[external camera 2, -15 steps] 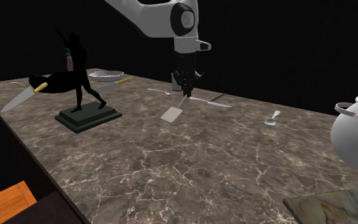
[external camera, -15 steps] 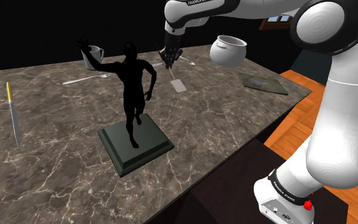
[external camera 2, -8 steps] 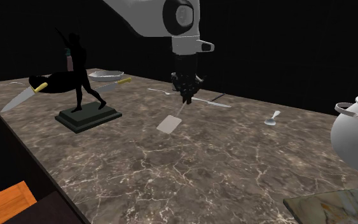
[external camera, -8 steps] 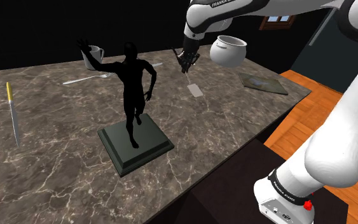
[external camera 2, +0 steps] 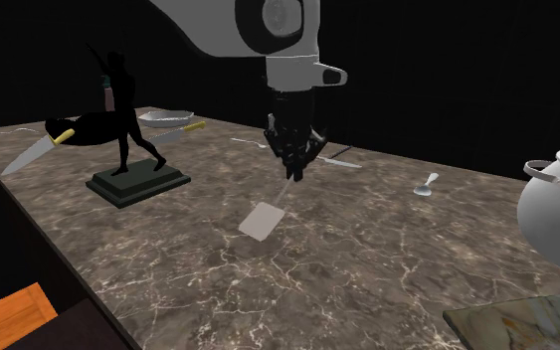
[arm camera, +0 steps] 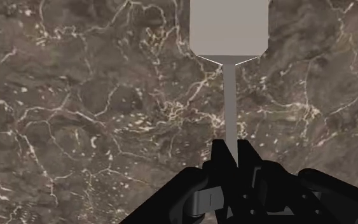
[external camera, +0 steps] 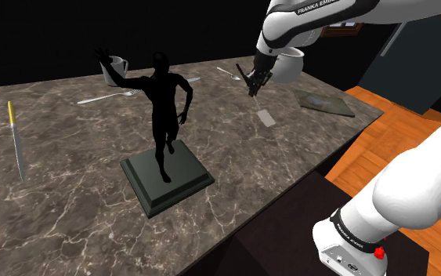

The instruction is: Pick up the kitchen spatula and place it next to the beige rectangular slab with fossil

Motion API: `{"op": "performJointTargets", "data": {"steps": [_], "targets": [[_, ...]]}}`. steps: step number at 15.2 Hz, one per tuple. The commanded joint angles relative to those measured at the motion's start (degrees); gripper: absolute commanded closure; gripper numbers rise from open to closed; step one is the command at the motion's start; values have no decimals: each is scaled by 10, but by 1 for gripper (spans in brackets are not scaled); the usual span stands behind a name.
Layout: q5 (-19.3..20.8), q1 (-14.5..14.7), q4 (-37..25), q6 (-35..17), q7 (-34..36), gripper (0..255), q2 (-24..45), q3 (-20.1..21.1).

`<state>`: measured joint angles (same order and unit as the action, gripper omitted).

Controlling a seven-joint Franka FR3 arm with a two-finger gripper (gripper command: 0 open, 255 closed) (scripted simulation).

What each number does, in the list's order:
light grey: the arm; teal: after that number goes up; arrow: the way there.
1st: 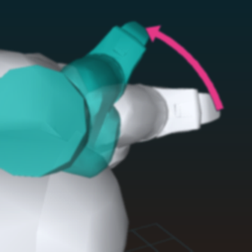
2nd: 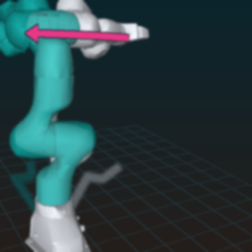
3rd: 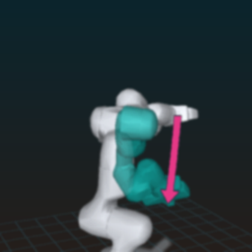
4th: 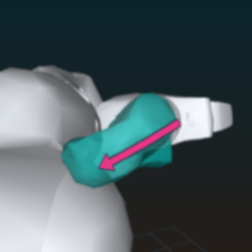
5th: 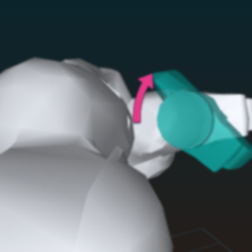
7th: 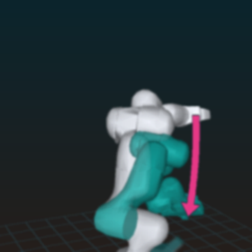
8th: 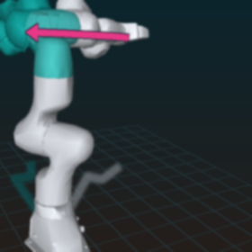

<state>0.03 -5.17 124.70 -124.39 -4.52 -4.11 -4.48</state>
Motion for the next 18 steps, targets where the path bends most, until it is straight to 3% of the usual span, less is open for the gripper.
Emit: {"op": "performJointTargets", "data": {"steps": [1,10,18], "targets": [[3,-10,38,-5,-19,255,-32,-10],[35,-60,173,-4,-103,255,-171,-67],[84,-120,247,20,-185,255,-271,-129]]}}
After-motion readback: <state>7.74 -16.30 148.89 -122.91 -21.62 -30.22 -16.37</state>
